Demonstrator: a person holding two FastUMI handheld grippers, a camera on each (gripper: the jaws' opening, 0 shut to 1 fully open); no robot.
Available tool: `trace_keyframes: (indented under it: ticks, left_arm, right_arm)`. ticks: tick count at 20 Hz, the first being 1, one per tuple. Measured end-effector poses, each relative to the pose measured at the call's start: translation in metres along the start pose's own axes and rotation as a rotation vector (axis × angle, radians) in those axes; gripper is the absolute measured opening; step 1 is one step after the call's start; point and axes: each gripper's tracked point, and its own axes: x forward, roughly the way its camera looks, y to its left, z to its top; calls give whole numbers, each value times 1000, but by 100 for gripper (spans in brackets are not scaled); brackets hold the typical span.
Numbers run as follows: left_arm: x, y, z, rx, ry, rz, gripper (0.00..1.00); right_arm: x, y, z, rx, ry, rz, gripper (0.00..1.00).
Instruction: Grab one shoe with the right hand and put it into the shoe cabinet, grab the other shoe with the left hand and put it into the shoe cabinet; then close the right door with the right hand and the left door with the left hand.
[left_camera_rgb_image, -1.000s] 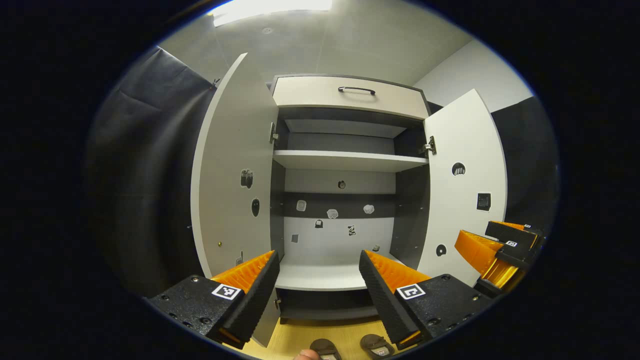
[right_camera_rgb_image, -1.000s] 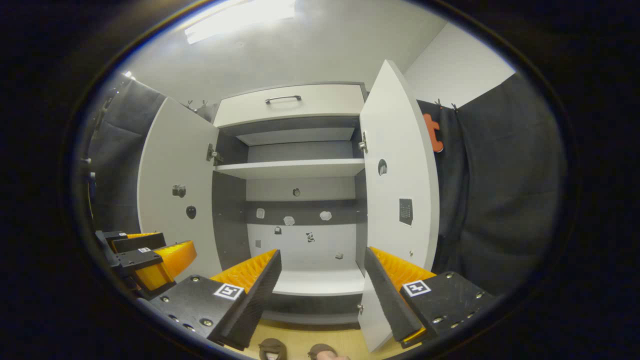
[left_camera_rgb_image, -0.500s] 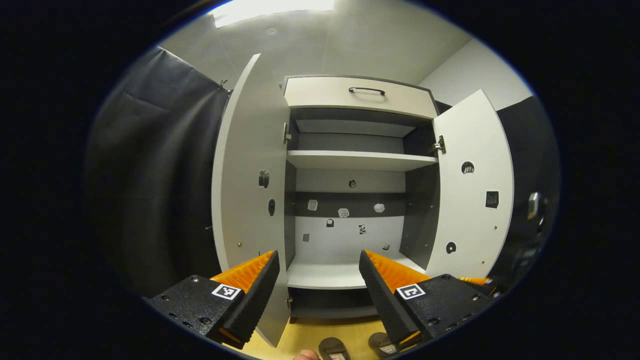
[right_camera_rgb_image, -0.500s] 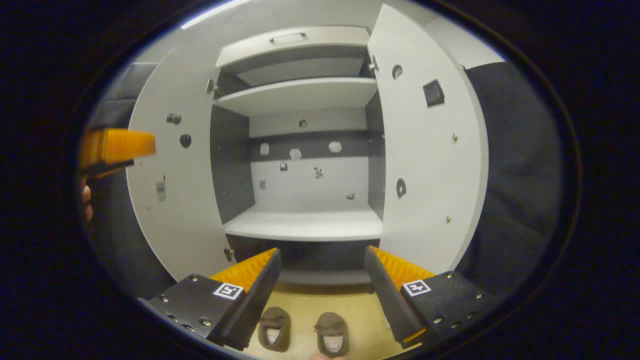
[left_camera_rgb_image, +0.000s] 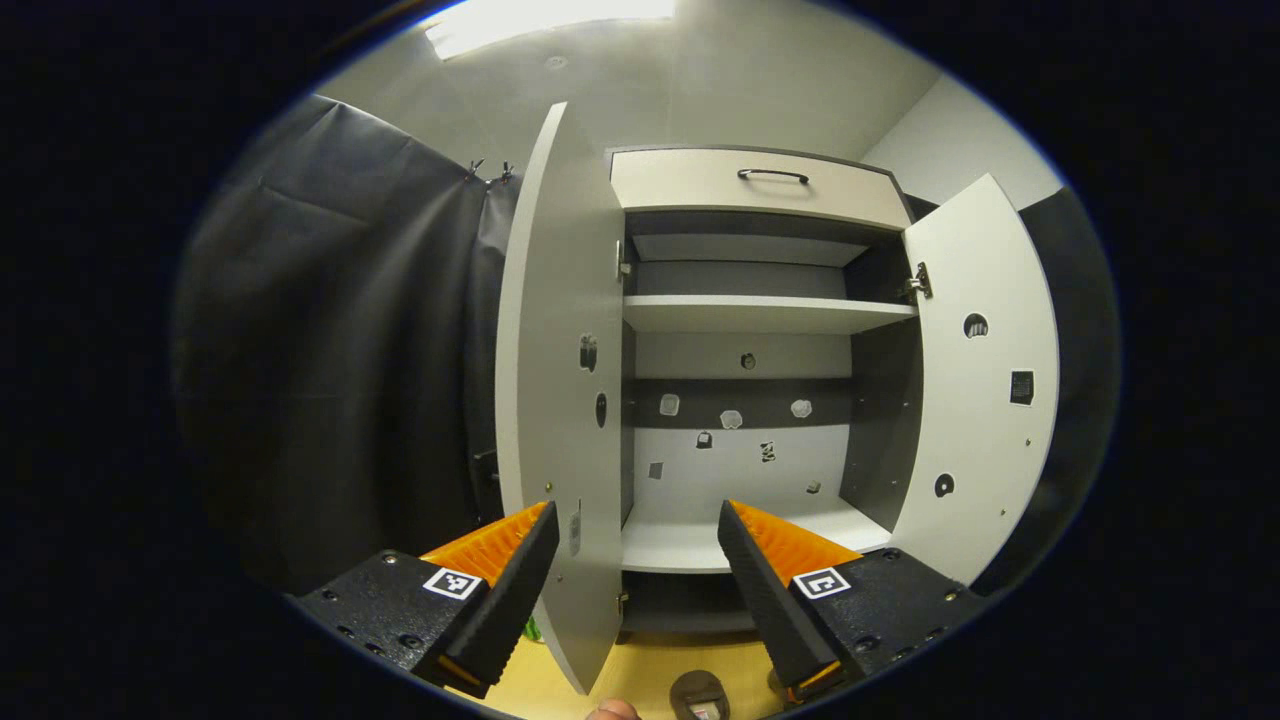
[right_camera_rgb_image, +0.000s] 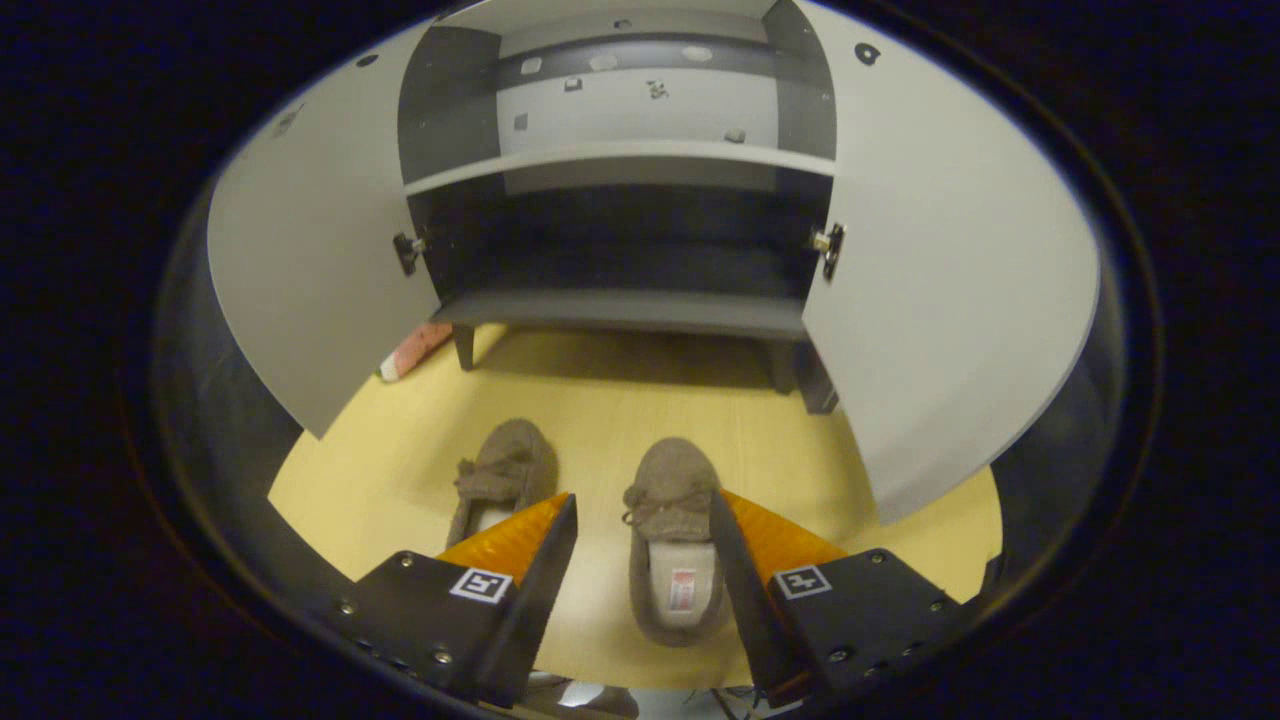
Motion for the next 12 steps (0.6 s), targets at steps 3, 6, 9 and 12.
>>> trace_keyframes:
  ticks: [3, 6, 9, 12]
  left_arm:
    - [2, 10, -3, 10, 8, 29, 97]
    - [4, 18, -5, 15, 14, 55, 97]
    - [6, 26, -8, 12, 20, 78, 97]
    - [8, 34, -8, 6, 20, 101, 95]
  right_arm:
    - [25, 2, -43, -25, 108, 10, 68]
    - [45, 5, -68, -56, 177, 20, 65]
    - [64, 3, -82, -113, 207, 0, 65]
    - [65, 1, -80, -158, 214, -3, 31]
